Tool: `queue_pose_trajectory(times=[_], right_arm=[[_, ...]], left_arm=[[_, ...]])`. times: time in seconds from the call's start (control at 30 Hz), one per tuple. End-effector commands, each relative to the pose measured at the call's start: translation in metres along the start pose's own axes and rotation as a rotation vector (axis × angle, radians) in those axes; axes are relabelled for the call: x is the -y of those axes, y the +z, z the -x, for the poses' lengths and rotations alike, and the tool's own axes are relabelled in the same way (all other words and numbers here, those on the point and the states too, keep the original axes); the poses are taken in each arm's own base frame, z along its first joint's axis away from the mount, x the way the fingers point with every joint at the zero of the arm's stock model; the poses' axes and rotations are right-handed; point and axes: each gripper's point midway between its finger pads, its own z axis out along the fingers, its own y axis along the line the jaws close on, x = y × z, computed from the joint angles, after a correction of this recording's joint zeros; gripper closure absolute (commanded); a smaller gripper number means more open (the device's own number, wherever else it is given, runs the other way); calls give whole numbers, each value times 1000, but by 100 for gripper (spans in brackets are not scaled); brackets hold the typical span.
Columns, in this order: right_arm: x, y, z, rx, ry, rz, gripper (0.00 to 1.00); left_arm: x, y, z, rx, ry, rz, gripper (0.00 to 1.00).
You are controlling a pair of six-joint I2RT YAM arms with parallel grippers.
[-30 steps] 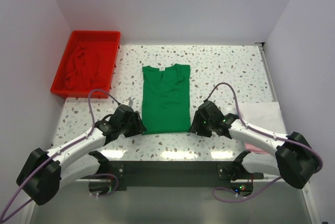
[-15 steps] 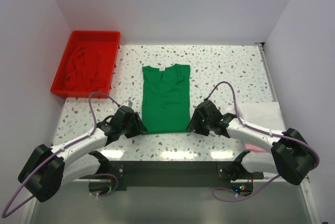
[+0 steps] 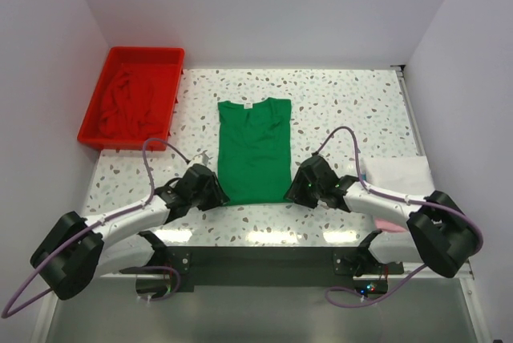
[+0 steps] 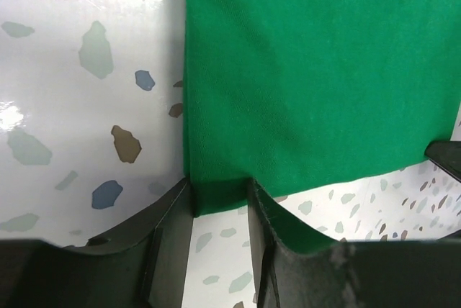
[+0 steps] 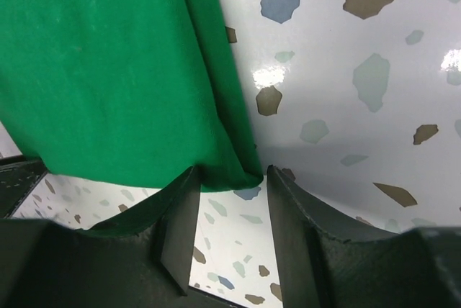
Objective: Fold and stack the t-shirts
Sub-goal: Fold the tshirt
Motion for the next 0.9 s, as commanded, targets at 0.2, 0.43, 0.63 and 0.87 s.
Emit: queue_pose_trajectory(times=[0.2, 0.43, 0.63, 0.87], right_arm=[[2, 11, -3, -4, -1, 4, 81], [4, 1, -8, -40, -67, -7, 100], [20, -25, -48, -102, -201, -1, 100], [24, -58, -52, -32, -277, 12, 100]], left_arm=[[-28, 6, -21, -51, 30, 128, 84], [-17, -3, -17, -56, 78, 124, 100], [-17, -22, -43, -90, 124, 123, 100], [-5, -49, -46, -79, 157, 131, 100]])
